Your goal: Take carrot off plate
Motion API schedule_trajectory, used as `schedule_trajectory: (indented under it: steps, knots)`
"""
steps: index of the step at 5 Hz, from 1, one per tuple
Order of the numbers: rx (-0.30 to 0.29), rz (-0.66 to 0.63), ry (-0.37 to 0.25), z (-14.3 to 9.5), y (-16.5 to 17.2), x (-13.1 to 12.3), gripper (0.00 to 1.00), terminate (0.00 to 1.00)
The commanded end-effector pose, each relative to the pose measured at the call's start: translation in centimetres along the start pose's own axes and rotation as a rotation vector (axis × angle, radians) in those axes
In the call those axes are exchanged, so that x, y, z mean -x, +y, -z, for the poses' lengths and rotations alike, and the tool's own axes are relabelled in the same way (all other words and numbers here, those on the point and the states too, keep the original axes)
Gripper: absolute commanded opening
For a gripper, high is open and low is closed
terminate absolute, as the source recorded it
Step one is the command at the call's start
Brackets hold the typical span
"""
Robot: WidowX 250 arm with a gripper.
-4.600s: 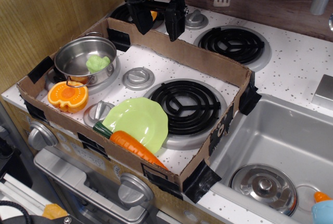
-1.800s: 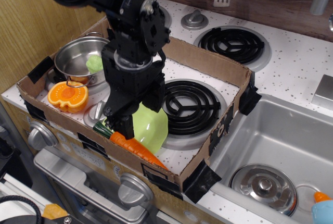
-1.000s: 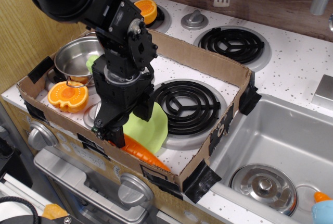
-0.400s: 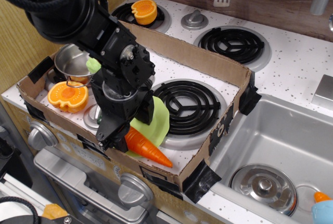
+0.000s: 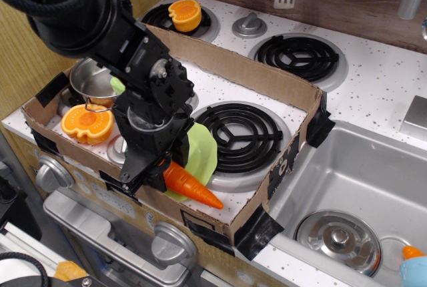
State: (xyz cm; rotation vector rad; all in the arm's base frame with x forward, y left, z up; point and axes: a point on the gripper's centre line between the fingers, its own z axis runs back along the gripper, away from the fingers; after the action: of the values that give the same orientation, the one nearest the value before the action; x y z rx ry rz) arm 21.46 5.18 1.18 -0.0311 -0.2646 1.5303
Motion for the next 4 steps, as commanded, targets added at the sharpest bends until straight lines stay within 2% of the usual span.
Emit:
schedule_trajectory:
  steps: [1,2,3,4]
  knots:
    - [0.006,0.026,0.016,-2.7,-3.9,-1.6,0.00,0.00]
    - [-0.048,0.013,0.033,-4.8,-7.5,-1.2,0.00,0.00]
    - [-0.091,-0.026,0.018,-6.1,-11.0,-0.7,0.00,0.00]
    - [-0.040,-0.014,-0.011,-6.7,-14.4,-1.2,0.00,0.00]
